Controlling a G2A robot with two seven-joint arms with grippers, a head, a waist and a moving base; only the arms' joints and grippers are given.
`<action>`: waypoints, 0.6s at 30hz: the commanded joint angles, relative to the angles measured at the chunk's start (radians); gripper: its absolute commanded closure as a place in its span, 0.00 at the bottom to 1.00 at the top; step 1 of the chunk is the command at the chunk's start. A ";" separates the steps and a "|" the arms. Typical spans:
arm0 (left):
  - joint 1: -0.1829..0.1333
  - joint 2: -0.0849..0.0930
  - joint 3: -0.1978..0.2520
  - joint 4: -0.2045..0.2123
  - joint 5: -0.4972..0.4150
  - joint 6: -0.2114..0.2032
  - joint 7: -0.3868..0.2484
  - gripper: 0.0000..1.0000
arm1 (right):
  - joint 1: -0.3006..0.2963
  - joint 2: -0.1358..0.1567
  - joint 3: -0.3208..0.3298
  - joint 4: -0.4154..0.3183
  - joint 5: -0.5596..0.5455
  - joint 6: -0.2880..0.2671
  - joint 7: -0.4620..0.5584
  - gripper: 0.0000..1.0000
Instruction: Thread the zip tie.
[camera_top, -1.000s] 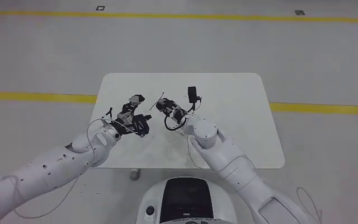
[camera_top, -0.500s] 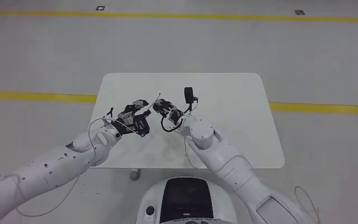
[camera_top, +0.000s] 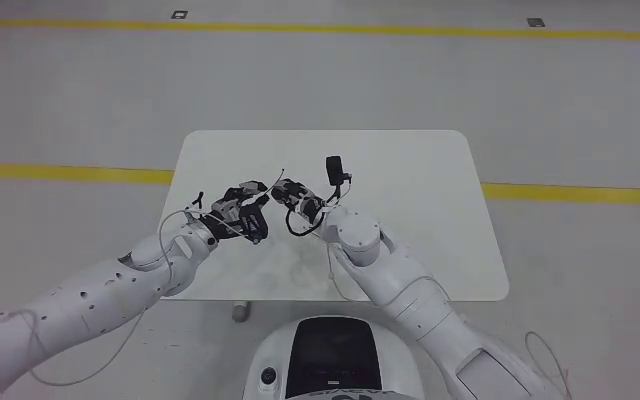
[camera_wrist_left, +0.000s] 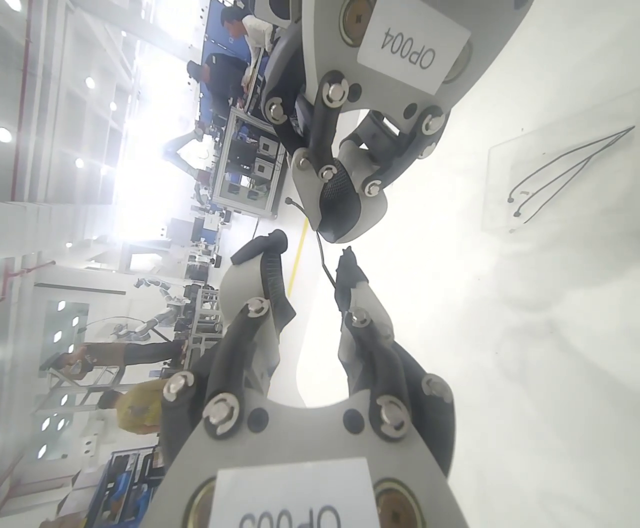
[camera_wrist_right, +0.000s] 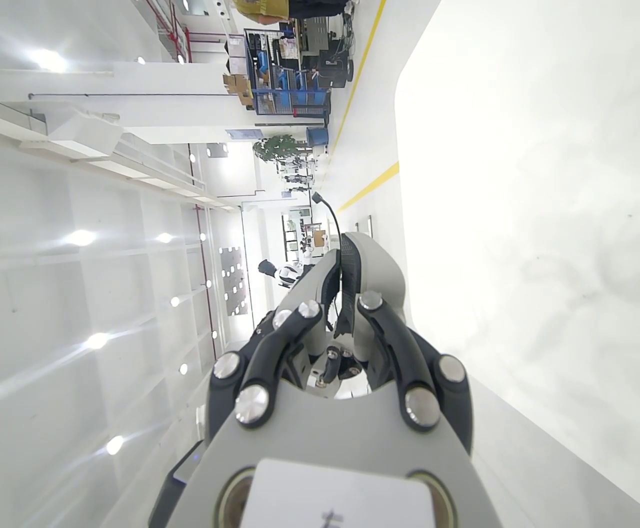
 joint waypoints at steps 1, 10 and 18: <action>0.000 0.000 0.000 0.000 0.000 0.001 -0.001 0.79 | 0.001 -0.001 0.001 0.004 0.001 0.002 0.001 1.00; -0.001 0.000 0.000 0.002 0.000 -0.001 -0.004 0.83 | 0.003 -0.006 0.005 0.011 -0.001 0.000 0.011 1.00; -0.003 -0.001 0.000 0.003 0.000 -0.006 -0.003 0.87 | -0.005 -0.007 0.013 0.005 -0.006 -0.009 0.027 1.00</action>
